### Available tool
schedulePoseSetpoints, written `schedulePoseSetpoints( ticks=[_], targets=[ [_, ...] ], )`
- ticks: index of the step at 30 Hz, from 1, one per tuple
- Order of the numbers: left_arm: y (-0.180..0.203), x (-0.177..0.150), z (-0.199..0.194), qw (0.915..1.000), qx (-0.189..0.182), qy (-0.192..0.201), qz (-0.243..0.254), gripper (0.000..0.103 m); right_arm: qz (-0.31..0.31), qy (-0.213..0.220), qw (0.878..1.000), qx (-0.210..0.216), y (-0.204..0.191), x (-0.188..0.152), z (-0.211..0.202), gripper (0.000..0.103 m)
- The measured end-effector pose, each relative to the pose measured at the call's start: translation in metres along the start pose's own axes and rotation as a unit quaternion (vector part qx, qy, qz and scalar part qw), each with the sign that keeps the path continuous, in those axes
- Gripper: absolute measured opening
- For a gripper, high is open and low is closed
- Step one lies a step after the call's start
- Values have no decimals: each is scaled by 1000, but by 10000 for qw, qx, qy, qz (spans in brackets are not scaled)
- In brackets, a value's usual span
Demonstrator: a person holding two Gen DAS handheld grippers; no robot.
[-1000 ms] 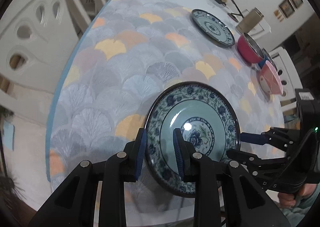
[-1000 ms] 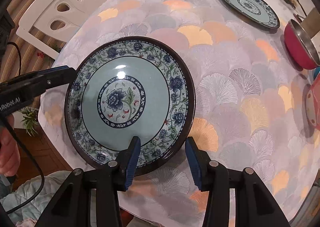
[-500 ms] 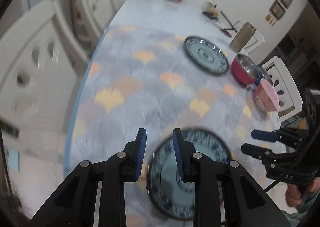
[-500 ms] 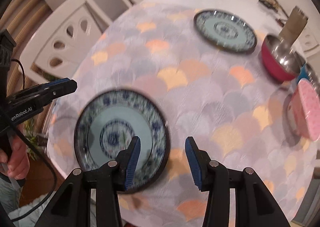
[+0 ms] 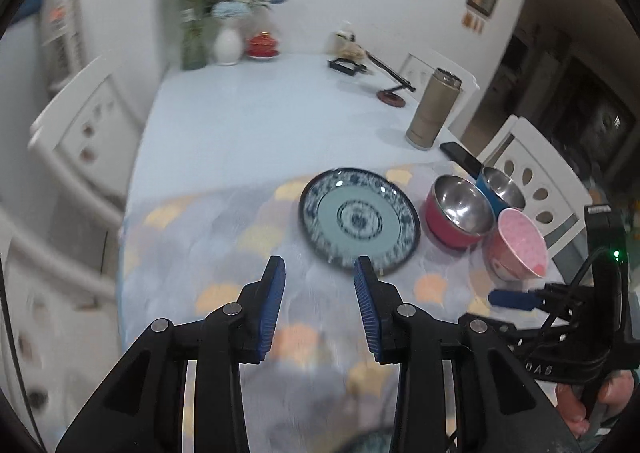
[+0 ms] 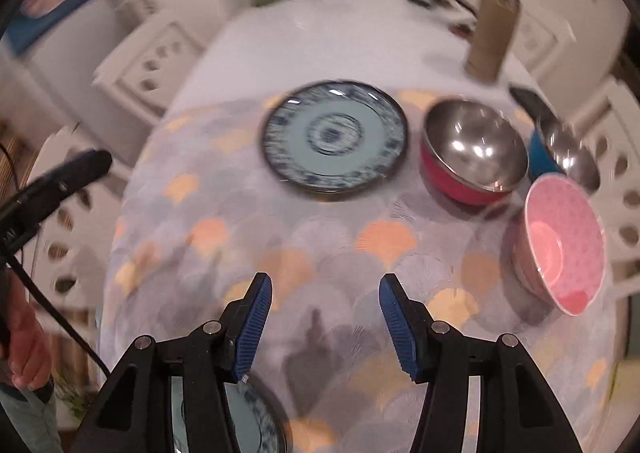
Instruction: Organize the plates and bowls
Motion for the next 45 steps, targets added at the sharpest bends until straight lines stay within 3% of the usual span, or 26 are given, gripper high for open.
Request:
schedulePoseSetpoints(
  ticks=[5,10,15,23,29,36,41,45],
  targets=[
    [1,32,61,9989,-261,-361,170,33,658,-28,9978,-43,29,27,31,54],
    [-12,47,123,9958,-452,-790,20,33,800,-60,9968,-49,31,47,59,54],
    [-19,54,168,9908,-768,-1094,-231,33,1151,44,9933,-15,39,60,77,54],
    [-15,61,213,9867,-959,-1280,-302,31,1511,76,9885,82,46,73,104,54],
    [-10,66,219,9863,-1080,-1238,-154,31,1518,225,9881,73,52,86,109,51],
    [-12,61,212,9873,-1045,-1184,-147,30,1444,228,9893,28,47,93,111,42],
    [-19,41,191,9889,-837,-1218,-141,30,1235,100,9922,138,41,86,109,38],
    [-27,20,160,9902,-724,-1125,-413,30,991,-25,9944,358,26,73,102,38]
  ],
)
Point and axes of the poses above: each gripper's, at about its wrist camera, not at the fingertips, and z roughly the way its jaws point, y to its right, x to its top, the point moved 10 cm from there along z, roughly the way its jaws point, and after that the axes turned 6 degrees about -y, right-handed, at the moved point
